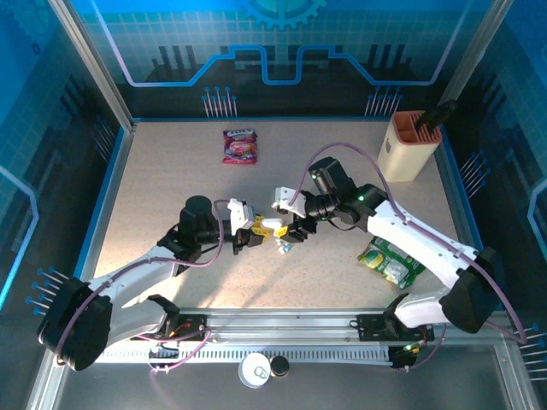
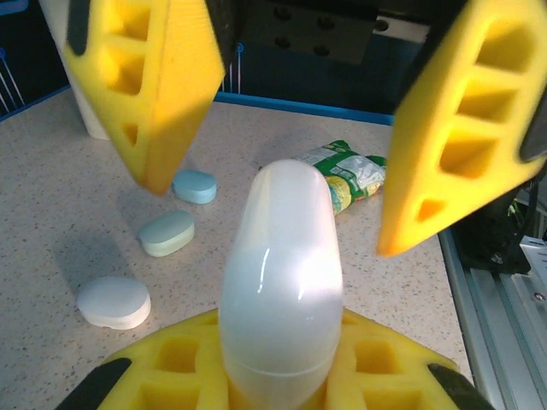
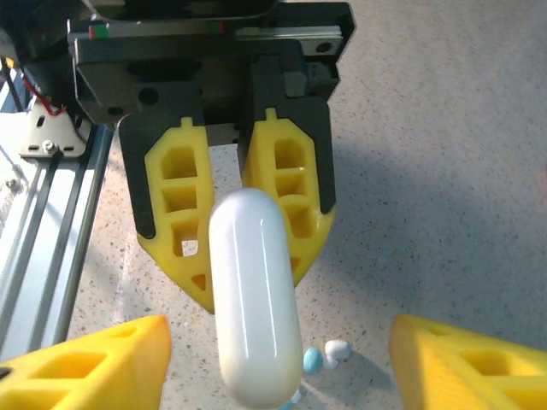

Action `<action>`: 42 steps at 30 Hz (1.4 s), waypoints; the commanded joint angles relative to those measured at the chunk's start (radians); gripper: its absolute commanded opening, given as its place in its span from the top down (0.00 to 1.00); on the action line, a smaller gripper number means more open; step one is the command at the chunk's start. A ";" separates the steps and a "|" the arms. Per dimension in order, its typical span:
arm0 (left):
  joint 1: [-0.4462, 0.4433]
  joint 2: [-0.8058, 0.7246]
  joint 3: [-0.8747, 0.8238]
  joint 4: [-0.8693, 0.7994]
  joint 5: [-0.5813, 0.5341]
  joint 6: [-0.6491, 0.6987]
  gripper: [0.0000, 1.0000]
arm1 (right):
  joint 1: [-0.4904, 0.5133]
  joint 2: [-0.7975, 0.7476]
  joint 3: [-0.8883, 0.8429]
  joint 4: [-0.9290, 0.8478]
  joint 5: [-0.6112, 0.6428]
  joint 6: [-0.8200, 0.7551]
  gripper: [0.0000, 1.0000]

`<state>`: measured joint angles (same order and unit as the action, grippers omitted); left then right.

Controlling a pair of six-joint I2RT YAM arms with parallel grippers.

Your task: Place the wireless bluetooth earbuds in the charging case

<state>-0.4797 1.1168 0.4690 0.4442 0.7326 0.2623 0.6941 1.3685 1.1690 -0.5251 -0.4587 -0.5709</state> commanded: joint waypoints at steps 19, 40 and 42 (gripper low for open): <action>0.006 -0.120 -0.141 0.188 -0.315 -0.016 0.01 | -0.125 0.099 -0.125 0.467 0.067 0.471 0.87; 0.007 -0.290 -0.229 0.033 -0.519 -0.034 0.01 | -0.130 0.730 0.151 0.684 0.112 1.226 0.83; 0.006 -0.289 -0.230 0.030 -0.534 -0.040 0.01 | -0.135 0.732 0.160 0.682 0.090 1.212 0.74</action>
<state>-0.4725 0.8406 0.2588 0.4992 0.2352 0.2497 0.5564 2.0880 1.2881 0.1345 -0.3500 0.6113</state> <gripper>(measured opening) 0.991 0.246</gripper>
